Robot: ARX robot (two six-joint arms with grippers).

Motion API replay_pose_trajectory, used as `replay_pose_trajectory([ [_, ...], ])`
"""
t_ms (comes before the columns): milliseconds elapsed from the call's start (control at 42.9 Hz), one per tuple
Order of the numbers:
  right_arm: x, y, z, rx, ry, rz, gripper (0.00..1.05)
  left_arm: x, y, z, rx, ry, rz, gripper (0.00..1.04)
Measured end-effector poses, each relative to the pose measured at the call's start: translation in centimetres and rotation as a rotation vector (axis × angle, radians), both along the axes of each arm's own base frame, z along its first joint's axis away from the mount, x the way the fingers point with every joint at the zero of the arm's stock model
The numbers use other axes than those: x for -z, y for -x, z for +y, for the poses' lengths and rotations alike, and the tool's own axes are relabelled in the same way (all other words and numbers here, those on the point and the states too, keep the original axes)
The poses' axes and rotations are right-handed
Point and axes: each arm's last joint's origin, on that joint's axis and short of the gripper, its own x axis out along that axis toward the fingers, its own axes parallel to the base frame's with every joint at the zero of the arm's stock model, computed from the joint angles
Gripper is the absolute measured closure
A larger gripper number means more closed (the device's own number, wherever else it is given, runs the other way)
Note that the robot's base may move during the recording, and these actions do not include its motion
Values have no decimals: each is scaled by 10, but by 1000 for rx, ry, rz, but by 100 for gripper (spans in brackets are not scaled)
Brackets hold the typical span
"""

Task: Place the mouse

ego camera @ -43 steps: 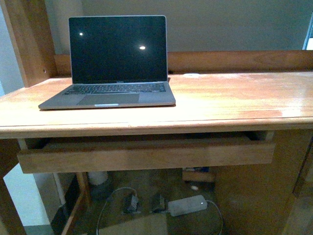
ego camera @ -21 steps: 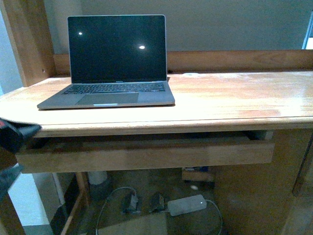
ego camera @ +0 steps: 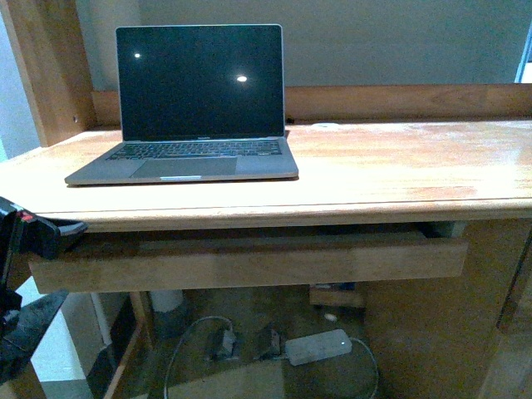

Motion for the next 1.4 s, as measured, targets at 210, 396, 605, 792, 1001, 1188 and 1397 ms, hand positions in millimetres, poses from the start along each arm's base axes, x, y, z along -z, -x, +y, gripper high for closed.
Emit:
replay_pose_trajectory([
  [210, 0, 0, 0, 0, 0, 0, 7, 28, -23, -1, -12, 83, 39, 7],
  [396, 0, 0, 0, 0, 0, 0, 7, 44, -39, -5, -13, 101, 90, 7],
  [605, 0, 0, 0, 0, 0, 0, 7, 42, -68, -20, 17, 99, 100, 7],
  [792, 0, 0, 0, 0, 0, 0, 7, 43, -73, -27, 8, 28, 130, 7],
  [1001, 0, 0, 0, 0, 0, 0, 7, 43, -73, -27, 13, 2, 122, 7],
  [1188, 0, 0, 0, 0, 0, 0, 7, 42, -74, -25, 12, 4, 113, 7],
  [1397, 0, 0, 0, 0, 0, 0, 7, 50, -81, -26, -16, 29, 102, 7],
])
